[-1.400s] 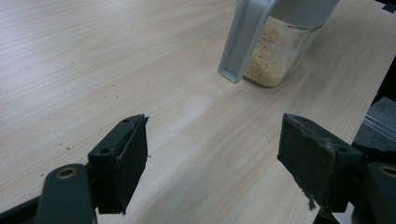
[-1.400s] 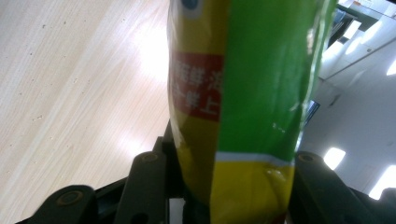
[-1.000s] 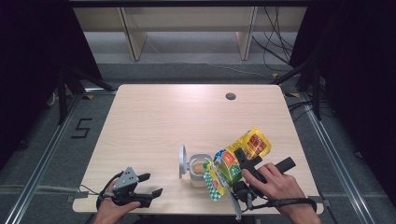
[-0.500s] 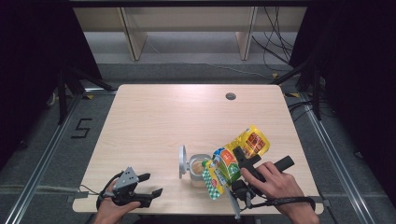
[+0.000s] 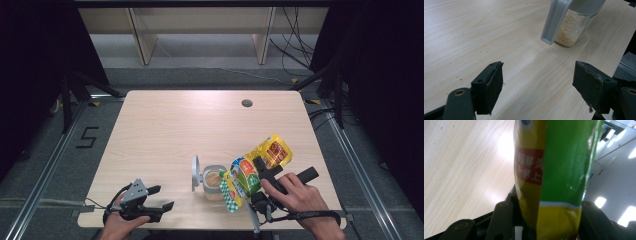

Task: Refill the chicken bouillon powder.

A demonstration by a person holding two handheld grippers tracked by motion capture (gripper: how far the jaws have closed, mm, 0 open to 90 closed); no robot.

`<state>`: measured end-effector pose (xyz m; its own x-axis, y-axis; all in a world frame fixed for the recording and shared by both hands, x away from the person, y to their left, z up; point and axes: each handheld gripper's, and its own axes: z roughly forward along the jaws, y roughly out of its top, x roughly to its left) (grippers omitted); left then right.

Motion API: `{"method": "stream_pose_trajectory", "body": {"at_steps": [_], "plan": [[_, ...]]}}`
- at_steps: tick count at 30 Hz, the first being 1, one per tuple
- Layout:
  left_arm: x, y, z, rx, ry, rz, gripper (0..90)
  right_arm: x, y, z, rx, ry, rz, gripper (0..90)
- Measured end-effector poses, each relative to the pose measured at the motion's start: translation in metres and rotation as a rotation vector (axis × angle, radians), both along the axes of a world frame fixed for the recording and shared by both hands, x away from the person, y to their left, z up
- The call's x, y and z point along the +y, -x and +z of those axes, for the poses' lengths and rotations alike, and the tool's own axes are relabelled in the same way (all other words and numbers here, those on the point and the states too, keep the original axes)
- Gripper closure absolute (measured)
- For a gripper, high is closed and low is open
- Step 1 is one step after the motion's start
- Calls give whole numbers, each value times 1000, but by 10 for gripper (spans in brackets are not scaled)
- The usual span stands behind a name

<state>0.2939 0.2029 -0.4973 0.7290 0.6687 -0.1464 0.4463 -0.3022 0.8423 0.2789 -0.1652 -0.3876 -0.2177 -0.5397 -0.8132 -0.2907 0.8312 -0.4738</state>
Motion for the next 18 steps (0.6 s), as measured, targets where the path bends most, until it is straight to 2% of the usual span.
{"method": "stream_pose_trajectory", "body": {"at_steps": [2, 5, 6, 9, 13, 16, 17, 18], "plan": [[-1, 1, 0, 18, 13, 16, 235, 0, 0, 1, 3, 4, -1, 640], [-1, 1, -1, 18, 14, 16, 235, 0, 0, 0, 2, 12, 0, 640], [1, 0, 0, 1, -12, -5, 235, 0, 1, 0, 5, 7, 0, 640], [1, 0, 0, 3, -12, -3, 235, 4, 2, -1, 6, 10, 15, 640], [-1, 1, -1, 19, 14, 16, 235, 7, 3, -1, 7, 10, 25, 640], [-1, 1, 0, 7, 4, 6, 235, 8, 4, -2, 8, 12, 26, 640], [-1, 1, 0, 16, 11, 16, 235, 7, 5, -3, 8, -6, 15, 640], [0, 0, 0, 7, -9, 0, 235, 7, 5, -4, 7, -11, 12, 640]]}}
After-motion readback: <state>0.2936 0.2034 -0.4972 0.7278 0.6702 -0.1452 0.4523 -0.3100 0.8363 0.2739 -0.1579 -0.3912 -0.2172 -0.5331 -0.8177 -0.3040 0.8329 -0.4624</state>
